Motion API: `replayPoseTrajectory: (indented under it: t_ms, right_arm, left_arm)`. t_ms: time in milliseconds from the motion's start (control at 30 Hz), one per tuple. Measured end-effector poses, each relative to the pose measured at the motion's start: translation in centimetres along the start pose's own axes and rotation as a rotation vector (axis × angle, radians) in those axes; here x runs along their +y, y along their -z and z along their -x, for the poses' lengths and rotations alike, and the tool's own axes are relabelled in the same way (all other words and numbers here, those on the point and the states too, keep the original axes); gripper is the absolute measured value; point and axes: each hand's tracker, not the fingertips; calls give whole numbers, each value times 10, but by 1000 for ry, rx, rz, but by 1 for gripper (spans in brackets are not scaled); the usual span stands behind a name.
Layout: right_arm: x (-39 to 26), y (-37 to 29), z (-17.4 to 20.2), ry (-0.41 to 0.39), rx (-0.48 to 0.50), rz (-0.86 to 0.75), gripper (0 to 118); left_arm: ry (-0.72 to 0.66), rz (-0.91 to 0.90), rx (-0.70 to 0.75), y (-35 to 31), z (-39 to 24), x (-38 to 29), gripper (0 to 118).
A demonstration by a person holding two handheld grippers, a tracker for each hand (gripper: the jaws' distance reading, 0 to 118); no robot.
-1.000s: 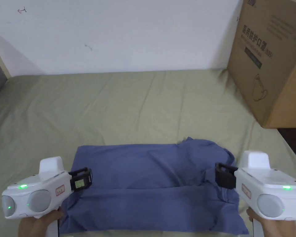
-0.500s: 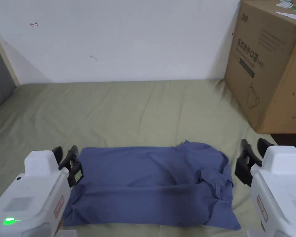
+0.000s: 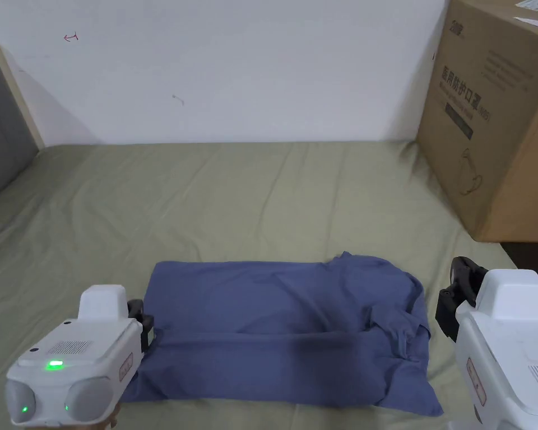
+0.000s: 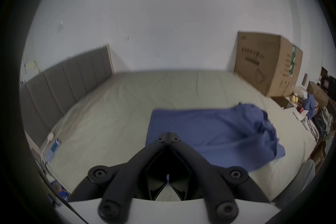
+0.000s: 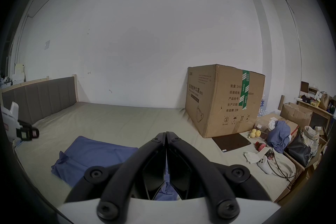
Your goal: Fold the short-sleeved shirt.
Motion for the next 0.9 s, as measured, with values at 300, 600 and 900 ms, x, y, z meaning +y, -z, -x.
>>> replayPoseTrajectory:
  t_ms: [300, 600, 900]
  right_arm:
    - [-11, 19, 4, 5, 7, 53, 1]
    - [-24, 37, 11, -3, 14, 117, 0]
    - [-39, 45, 4, 16, 18, 190, 1]
  left_arm:
    - [-133, 340, -35, 85, 37, -44, 21]
    - [-151, 440, 17, 122, 45, -76, 104]
    - [-116, 458, -48, 133, 41, -93, 2]
